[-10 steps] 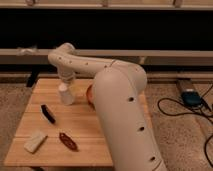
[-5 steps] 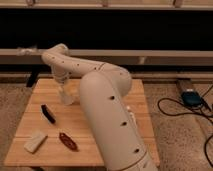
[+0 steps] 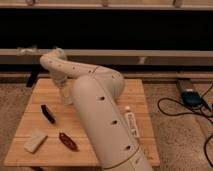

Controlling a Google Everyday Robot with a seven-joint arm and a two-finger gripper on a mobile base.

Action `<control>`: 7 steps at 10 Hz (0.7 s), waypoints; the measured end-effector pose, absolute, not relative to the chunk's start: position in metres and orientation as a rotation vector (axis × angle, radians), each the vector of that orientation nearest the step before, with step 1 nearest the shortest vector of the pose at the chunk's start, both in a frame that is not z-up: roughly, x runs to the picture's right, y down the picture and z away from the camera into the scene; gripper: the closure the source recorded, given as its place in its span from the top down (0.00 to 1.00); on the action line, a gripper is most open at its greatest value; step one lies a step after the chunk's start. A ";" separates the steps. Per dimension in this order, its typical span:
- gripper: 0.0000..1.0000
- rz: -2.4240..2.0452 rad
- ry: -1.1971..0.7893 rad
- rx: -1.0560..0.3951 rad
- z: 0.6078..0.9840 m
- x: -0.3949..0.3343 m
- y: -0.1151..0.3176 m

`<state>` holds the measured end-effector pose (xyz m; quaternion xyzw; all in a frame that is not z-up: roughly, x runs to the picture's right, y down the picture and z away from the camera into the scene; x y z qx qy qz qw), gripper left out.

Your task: Place the ceramic cup over the eraser

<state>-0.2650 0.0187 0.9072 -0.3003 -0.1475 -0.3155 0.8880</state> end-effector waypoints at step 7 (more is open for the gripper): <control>0.00 -0.694 -0.323 -0.557 0.857 -0.255 0.011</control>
